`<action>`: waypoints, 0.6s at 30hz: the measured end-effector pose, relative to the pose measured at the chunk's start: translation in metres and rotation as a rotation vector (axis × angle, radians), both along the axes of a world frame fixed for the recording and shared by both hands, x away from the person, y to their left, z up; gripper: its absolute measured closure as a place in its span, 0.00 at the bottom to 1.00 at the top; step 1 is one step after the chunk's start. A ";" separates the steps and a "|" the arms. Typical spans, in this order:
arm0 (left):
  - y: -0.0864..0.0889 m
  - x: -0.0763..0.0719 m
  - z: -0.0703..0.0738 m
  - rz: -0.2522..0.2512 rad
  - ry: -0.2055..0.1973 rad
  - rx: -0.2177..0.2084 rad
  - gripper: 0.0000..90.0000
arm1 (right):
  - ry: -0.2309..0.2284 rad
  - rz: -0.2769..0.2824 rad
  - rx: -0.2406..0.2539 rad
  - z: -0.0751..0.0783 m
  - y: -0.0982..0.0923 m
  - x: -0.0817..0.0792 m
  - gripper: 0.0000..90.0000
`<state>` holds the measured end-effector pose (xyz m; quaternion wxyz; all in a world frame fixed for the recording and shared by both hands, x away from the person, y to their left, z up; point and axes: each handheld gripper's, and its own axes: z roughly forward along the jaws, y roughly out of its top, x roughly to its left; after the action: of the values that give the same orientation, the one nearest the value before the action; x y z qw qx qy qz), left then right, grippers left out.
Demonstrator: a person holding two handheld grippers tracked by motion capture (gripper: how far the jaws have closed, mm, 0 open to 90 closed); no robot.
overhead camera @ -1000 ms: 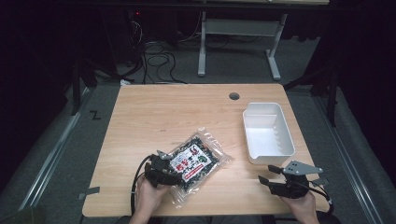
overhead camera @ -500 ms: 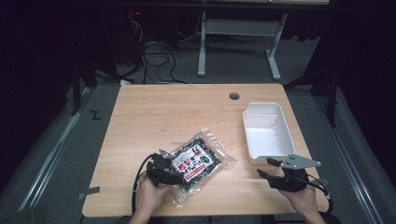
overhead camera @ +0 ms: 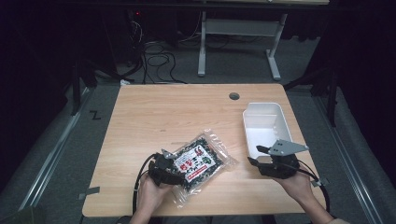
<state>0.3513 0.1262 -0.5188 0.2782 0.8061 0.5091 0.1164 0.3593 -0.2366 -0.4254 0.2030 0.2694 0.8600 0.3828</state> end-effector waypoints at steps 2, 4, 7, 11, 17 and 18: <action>0.000 0.000 0.000 -0.002 0.000 0.000 0.17 | -0.001 0.007 -0.003 0.001 0.004 0.002 0.52; 0.000 0.000 0.000 -0.007 0.001 0.001 0.17 | 0.006 0.015 -0.004 0.001 0.012 0.006 0.52; 0.000 0.000 0.000 -0.012 0.000 0.003 0.17 | 0.029 0.015 -0.030 0.000 0.023 0.012 0.53; -0.001 0.001 0.001 -0.030 -0.004 0.010 0.17 | 0.080 0.021 -0.048 0.000 0.042 0.019 0.53; -0.001 0.000 0.001 -0.041 0.009 0.015 0.17 | 0.141 0.006 -0.073 -0.007 0.061 0.030 0.52; -0.001 0.000 0.002 -0.043 0.010 0.016 0.17 | 0.161 0.005 -0.073 -0.009 0.068 0.034 0.52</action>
<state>0.3513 0.1248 -0.5173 0.2715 0.8197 0.4921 0.1104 0.3936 -0.1687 -0.4347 0.1421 0.2895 0.8877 0.3287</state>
